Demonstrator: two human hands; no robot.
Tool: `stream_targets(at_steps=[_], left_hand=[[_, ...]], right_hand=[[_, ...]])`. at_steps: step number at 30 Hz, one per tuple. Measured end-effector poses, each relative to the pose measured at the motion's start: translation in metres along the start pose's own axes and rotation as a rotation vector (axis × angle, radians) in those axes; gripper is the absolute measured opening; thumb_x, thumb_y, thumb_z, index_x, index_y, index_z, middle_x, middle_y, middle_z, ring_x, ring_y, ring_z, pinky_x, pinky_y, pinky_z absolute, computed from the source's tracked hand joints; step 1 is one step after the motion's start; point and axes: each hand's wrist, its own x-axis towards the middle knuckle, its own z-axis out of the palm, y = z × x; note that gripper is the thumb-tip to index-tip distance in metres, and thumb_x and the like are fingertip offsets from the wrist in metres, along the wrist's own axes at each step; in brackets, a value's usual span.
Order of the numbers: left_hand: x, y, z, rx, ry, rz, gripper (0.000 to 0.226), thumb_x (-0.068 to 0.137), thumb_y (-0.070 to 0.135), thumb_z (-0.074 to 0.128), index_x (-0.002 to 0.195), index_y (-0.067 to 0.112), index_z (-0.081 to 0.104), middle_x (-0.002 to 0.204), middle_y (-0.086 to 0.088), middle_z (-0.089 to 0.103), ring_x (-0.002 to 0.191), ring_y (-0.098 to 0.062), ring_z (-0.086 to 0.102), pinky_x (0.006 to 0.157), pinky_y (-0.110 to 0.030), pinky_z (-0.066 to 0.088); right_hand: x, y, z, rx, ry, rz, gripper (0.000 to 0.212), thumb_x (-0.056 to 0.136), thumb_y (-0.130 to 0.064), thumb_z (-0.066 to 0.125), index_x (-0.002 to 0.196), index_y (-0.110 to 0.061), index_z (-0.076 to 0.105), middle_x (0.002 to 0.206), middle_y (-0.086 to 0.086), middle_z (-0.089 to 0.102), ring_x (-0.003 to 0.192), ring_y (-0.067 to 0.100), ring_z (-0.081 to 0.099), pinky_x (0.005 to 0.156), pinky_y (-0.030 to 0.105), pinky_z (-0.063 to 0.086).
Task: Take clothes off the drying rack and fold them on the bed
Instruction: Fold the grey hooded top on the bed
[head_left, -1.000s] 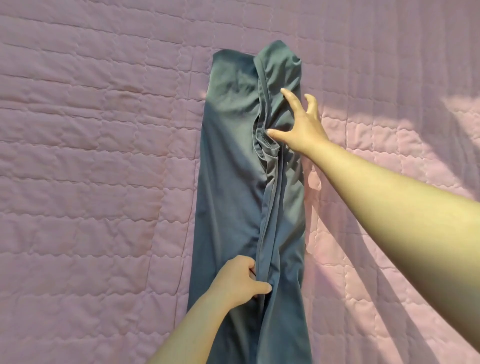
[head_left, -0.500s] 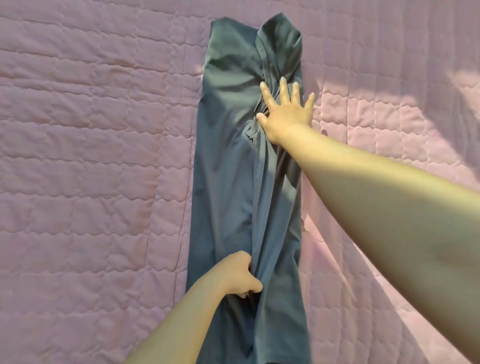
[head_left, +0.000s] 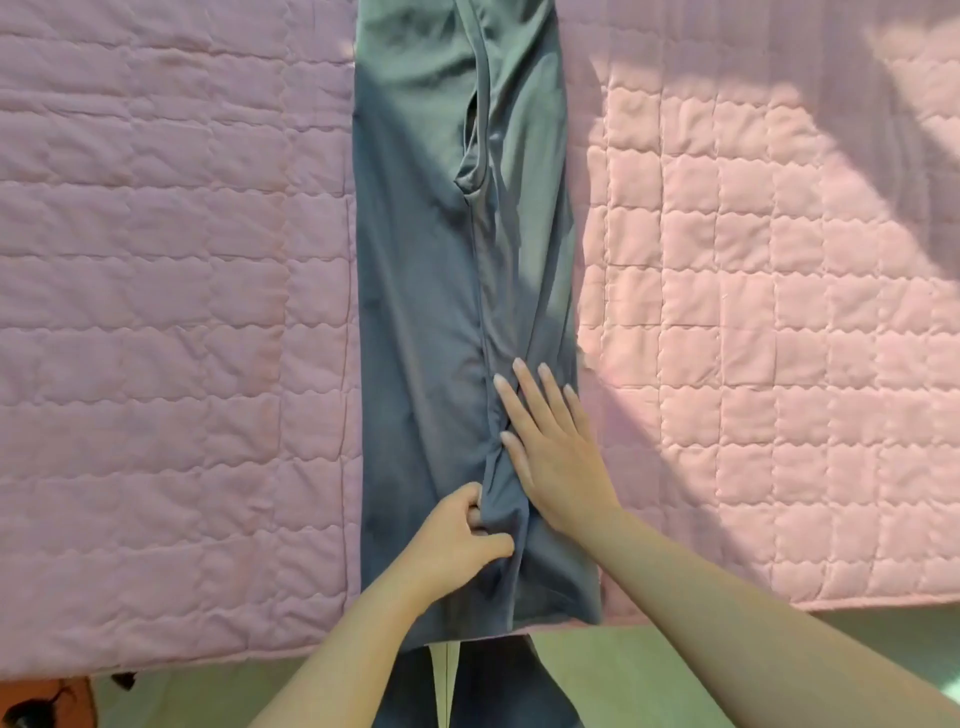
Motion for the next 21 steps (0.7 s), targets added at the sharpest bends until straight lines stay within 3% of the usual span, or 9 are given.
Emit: stream_targets(at_steps=[2, 6, 9, 12, 15, 18, 21], left_hand=[[-0.009, -0.01, 0.007, -0.04, 0.067, 0.008, 0.027, 0.079, 0.004, 0.065, 0.102, 0.005, 0.052, 0.093, -0.017, 0.069, 0.083, -0.025, 0.066, 0.086, -0.049, 0.052], [-0.019, -0.023, 0.018, -0.035, 0.121, 0.03, 0.024, 0.084, 0.0, 0.063, 0.103, 0.015, 0.058, 0.091, 0.001, 0.075, 0.085, -0.018, 0.071, 0.084, -0.04, 0.057], [-0.025, -0.032, 0.025, 0.077, 0.159, 0.019, 0.011, 0.089, 0.01, 0.059, 0.097, 0.015, 0.062, 0.089, 0.001, 0.074, 0.086, -0.015, 0.07, 0.087, -0.042, 0.055], [-0.03, -0.038, 0.029, 0.077, 0.223, -0.004, 0.009, 0.094, 0.013, 0.055, 0.095, 0.018, 0.063, 0.088, 0.001, 0.073, 0.087, -0.017, 0.069, 0.089, -0.044, 0.055], [-0.034, -0.043, 0.03, 0.088, 0.261, -0.002, 0.013, 0.093, 0.013, 0.06, 0.093, 0.026, 0.062, 0.089, 0.004, 0.072, 0.087, -0.016, 0.069, 0.089, -0.044, 0.055], [-0.037, -0.044, 0.032, 0.202, 0.293, -0.001, 0.021, 0.086, 0.011, 0.067, 0.094, 0.028, 0.06, 0.093, 0.005, 0.069, 0.086, -0.014, 0.067, 0.088, -0.04, 0.055], [-0.041, -0.04, 0.033, 0.286, 0.303, 0.004, 0.022, 0.082, 0.011, 0.07, 0.098, 0.024, 0.061, 0.088, 0.008, 0.067, 0.08, -0.008, 0.065, 0.076, -0.026, 0.052]], right_hand=[[-0.04, -0.006, 0.005, 0.105, 0.01, 0.045, 0.056, 0.101, -0.036, 0.034, 0.153, -0.023, 0.02, 0.161, -0.002, 0.015, 0.148, 0.019, 0.015, 0.118, 0.037, 0.018], [-0.101, -0.009, 0.007, 0.364, 0.035, 0.263, 0.058, 0.093, -0.045, 0.053, 0.144, -0.029, 0.032, 0.149, -0.005, 0.027, 0.137, 0.016, 0.031, 0.112, 0.035, 0.034], [-0.14, -0.01, 0.011, 0.422, -0.102, 0.201, 0.071, 0.078, -0.061, 0.063, 0.137, -0.03, 0.04, 0.148, -0.008, 0.028, 0.138, 0.011, 0.029, 0.112, 0.029, 0.028], [-0.163, -0.005, 0.022, 0.373, -0.124, 0.174, 0.062, 0.071, -0.039, 0.08, 0.125, -0.027, 0.052, 0.147, -0.008, 0.034, 0.134, 0.013, 0.035, 0.11, 0.031, 0.036], [-0.168, -0.004, 0.027, 0.418, -0.006, 0.248, 0.04, 0.074, -0.006, 0.074, 0.109, -0.02, 0.061, 0.135, -0.006, 0.047, 0.124, 0.013, 0.042, 0.102, 0.023, 0.038], [-0.164, -0.007, 0.025, 0.424, 0.082, 0.274, 0.025, 0.077, -0.002, 0.07, 0.098, -0.015, 0.067, 0.117, -0.002, 0.057, 0.112, 0.013, 0.047, 0.094, 0.017, 0.034], [-0.16, -0.01, 0.02, 0.396, 0.118, 0.222, 0.017, 0.082, -0.005, 0.066, 0.096, -0.014, 0.067, 0.099, -0.003, 0.061, 0.095, 0.016, 0.053, 0.082, 0.025, 0.043]])
